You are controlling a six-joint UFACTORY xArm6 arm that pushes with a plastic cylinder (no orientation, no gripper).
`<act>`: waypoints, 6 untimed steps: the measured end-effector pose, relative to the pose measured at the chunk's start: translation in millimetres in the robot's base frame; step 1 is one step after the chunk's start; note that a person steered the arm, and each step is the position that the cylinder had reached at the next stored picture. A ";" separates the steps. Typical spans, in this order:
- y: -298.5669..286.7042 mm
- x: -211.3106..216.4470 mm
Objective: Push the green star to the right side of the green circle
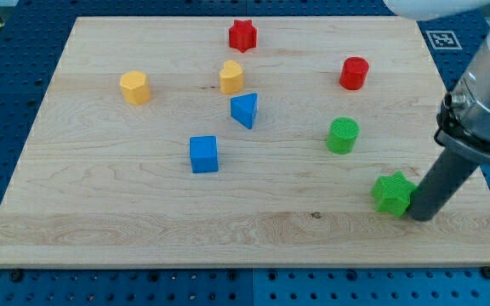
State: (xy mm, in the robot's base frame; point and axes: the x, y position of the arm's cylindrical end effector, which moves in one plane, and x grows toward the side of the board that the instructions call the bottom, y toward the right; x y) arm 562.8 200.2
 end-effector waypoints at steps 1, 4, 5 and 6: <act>-0.5 -18.6; -37.0 -16.2; -37.0 -16.9; -43.1 -36.7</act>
